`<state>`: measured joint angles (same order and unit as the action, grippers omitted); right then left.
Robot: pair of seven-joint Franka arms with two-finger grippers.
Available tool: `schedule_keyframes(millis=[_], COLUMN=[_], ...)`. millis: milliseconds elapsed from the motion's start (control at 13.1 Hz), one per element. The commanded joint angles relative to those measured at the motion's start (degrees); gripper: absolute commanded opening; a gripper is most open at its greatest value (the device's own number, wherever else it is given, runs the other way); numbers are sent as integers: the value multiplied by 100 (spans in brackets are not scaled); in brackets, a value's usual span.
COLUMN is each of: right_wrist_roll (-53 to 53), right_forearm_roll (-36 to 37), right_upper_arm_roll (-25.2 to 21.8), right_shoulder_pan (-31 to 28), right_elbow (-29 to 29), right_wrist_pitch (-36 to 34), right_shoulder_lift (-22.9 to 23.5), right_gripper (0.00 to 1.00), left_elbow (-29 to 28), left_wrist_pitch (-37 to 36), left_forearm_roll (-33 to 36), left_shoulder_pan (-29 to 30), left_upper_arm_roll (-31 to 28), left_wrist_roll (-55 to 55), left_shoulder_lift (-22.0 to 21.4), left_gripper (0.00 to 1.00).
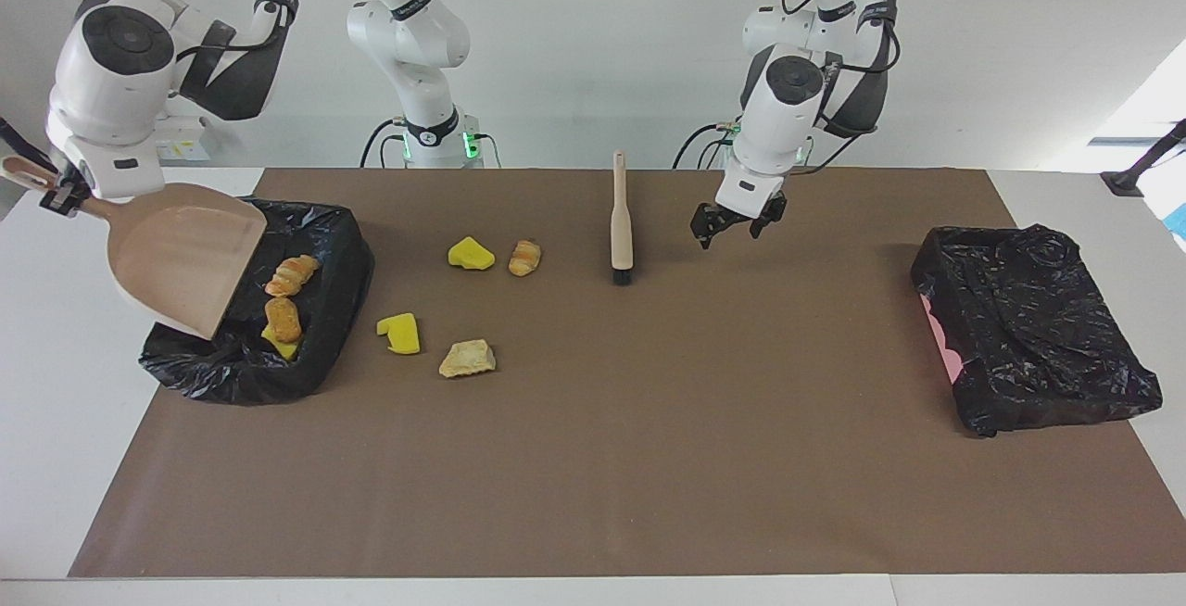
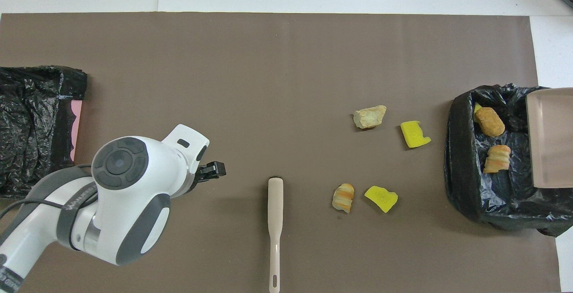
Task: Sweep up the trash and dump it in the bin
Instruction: 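Tip the dustpan into the bin while the left gripper withdraws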
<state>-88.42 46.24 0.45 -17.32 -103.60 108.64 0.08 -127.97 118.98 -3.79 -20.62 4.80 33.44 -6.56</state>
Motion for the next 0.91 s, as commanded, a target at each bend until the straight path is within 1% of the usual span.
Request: schedule_keyframes(millis=[0,152,229,457,686,838], right_wrist_roll=[-35,-17,-17,88,649,1402], right_forearm_roll=[26,-210,-464,-1571,-2205,-2557], right_upper_arm_roll=[61,113,114,122,122,122], right_shoulder_pan=[44,97,98,106,317,667], right_elbow=[-125,-73,-38,-72,-116,-169], right_wrist_pitch=[-45,-1,43,79,61,-70], right_shoulder_lift=[-166,-113,-96,-87,-87,-122], right_gripper=[0,0,0,0,0,0], left_elbow=[-17,-26,-26,-17,61,377], left_wrist_pitch=[-384,-411,-455,-464,-525,-1137], left_forearm_roll=[71,71,71,80,89,97], left_shoulder_pan=[495,812,1005,1454,1744,1921], left_upper_arm_roll=[65,65,65,65,57,57], left_wrist_roll=[-774,-1346,-1610,-2304,-2937,-3412], left_shoulder_lift=[-266,-319,-311,-319,-416,-407], left_gripper=[100,100,100,100,100,100])
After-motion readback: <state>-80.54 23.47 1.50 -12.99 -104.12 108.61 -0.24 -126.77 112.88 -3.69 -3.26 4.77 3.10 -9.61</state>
